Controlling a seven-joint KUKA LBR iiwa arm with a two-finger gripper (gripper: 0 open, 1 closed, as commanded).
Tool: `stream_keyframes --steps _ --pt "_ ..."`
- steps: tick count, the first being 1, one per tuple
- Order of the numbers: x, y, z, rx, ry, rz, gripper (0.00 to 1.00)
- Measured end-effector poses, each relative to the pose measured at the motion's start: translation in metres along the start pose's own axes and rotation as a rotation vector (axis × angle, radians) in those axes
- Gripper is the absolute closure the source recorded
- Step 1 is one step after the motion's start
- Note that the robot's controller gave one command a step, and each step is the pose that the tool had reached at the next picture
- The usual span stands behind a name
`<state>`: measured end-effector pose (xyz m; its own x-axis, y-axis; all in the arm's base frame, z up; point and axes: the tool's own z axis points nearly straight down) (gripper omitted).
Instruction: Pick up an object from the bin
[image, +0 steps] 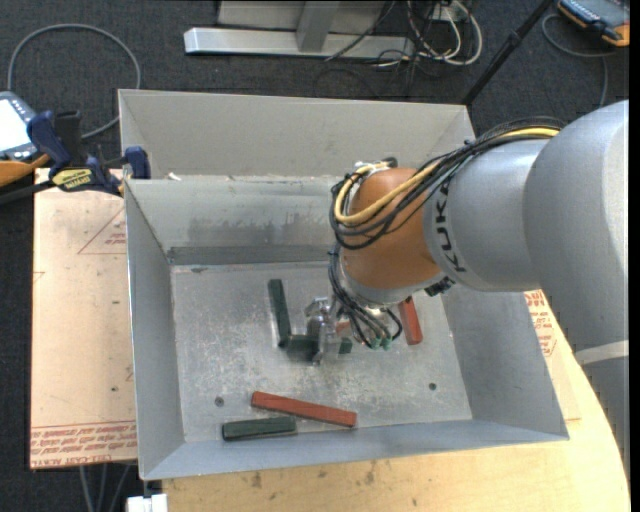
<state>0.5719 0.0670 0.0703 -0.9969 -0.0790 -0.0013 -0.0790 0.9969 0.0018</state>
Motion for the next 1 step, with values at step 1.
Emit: stream_keyframes --steps 1 --pt "0.0654 -0.0598 -0.1380 0.003 -0.006 0.015 1.00"
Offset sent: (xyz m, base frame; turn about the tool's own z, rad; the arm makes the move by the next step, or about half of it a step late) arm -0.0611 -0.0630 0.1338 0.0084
